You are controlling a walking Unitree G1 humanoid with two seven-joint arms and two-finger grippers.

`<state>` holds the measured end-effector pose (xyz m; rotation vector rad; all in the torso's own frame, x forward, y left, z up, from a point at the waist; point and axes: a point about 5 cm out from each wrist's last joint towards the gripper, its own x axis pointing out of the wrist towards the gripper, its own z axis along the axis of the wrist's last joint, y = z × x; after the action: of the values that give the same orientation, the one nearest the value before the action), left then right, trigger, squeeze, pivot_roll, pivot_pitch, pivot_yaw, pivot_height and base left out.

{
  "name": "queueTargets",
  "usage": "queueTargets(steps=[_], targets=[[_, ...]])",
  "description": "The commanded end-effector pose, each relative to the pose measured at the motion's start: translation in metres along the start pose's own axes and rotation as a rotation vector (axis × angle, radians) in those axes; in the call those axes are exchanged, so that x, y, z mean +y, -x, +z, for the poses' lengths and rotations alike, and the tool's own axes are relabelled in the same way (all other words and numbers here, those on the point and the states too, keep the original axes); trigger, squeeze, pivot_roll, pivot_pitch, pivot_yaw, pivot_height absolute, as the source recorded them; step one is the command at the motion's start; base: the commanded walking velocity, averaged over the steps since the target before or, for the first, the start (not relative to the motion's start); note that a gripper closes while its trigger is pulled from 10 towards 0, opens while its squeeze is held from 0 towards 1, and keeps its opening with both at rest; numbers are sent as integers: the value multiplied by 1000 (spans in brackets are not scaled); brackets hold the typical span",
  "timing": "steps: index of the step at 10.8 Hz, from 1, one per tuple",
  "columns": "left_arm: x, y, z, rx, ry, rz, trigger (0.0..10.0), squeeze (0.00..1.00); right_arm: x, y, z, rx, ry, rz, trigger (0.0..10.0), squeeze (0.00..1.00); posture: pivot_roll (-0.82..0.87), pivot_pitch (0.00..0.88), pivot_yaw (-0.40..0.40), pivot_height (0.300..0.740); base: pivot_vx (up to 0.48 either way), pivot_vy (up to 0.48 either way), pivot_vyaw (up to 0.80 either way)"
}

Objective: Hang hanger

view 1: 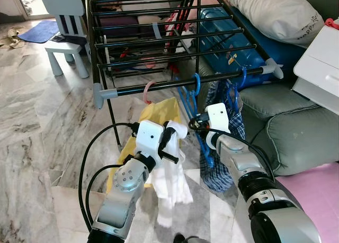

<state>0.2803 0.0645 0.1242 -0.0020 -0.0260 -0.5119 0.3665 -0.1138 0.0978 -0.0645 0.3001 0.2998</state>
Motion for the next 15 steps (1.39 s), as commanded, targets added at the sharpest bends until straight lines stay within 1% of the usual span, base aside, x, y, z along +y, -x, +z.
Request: queueTargets(steps=[1, 11, 12, 13, 14, 15], targets=[[-2, -2, 4, -13, -3, -2, 10000, 0, -3, -1, 6, -16, 0, -6, 0, 0, -30, 92, -45, 740, 0, 0, 0], [-1, -4, 3, -9, -15, 5, 10000, 0, -5, -2, 11, -45, 16, -11, 0, 0, -28, 76, -45, 740, 0, 0, 0], [-1, -4, 3, -8, -17, 7, 10000, 0, -6, -1, 16, -80, 64, -21, 0, 0, -27, 76, -47, 740, 0, 0, 0], [-1, -5, 3, -6, -32, 20, 10000, 0, -6, 0, 17, -104, 76, -25, 863, 0, -26, 76, -48, 740, 0, 0, 0], [1, -5, 1, 3, -56, 51, 10000, 0, -7, 6, 15, -137, 79, -37, 6863, 0, -27, 80, -49, 740, 0, 0, 0], [2, -4, -1, 18, -57, 64, 10000, 0, -7, 19, 8, -181, 69, -85, 10000, 0, -33, 83, -47, 740, 0, 0, 0]])
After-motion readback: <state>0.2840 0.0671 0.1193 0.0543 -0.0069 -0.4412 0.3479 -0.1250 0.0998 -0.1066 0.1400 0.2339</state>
